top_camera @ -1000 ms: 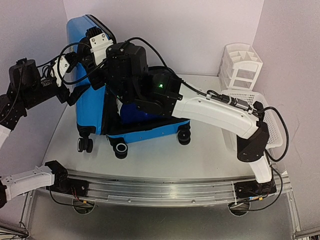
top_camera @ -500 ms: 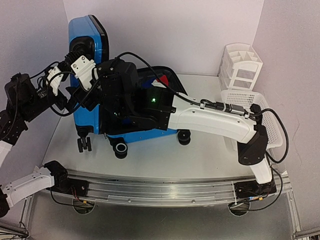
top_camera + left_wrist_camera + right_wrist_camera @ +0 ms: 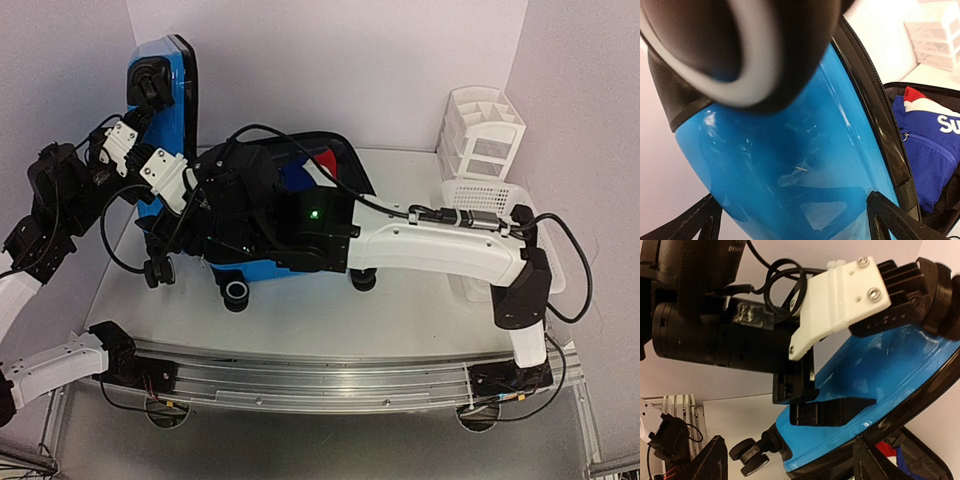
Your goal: Open, take out, and arrange the luggage
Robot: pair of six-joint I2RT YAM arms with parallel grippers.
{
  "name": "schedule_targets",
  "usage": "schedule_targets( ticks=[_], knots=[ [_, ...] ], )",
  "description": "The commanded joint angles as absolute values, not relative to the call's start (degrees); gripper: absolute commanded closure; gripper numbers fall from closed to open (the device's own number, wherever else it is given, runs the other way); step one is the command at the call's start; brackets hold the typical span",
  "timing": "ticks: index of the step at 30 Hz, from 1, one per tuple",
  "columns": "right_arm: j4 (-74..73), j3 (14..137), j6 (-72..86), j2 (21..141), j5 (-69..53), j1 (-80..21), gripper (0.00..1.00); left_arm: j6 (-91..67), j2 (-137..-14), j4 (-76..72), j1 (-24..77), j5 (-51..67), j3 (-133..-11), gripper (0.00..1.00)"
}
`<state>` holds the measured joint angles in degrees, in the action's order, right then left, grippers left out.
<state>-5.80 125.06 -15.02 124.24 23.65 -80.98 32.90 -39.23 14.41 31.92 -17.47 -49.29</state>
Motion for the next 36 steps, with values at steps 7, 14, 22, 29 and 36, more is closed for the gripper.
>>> schedule_targets(
  ticks=[7, 14, 22, 29, 36],
  knots=[
    [-11.0, 112.35, 3.1, 112.06, 6.22, -70.22, 0.3, 37.71, -39.64, 10.32, 30.13, -31.75, -45.97, 0.0],
    [-10.99, 102.93, -0.57, 105.6, -11.01, -65.03, 0.3, 43.84, -41.24, 3.7, 26.52, -31.93, -44.71, 0.0],
    [-10.64, 91.43, 5.83, 95.76, -20.76, -54.52, 0.46, 44.95, -45.08, 1.63, 19.51, -28.2, -47.58, 0.0],
    [-10.84, 86.39, 6.89, 91.61, -29.36, -48.8, 0.41, 48.0, -48.38, -1.49, 16.72, -26.11, -48.03, 0.0],
    [-24.16, 89.76, 20.11, 97.66, -5.0, -41.79, 0.35, 40.89, -49.26, 23.26, 16.87, -11.18, -57.88, 0.03]
  ],
)
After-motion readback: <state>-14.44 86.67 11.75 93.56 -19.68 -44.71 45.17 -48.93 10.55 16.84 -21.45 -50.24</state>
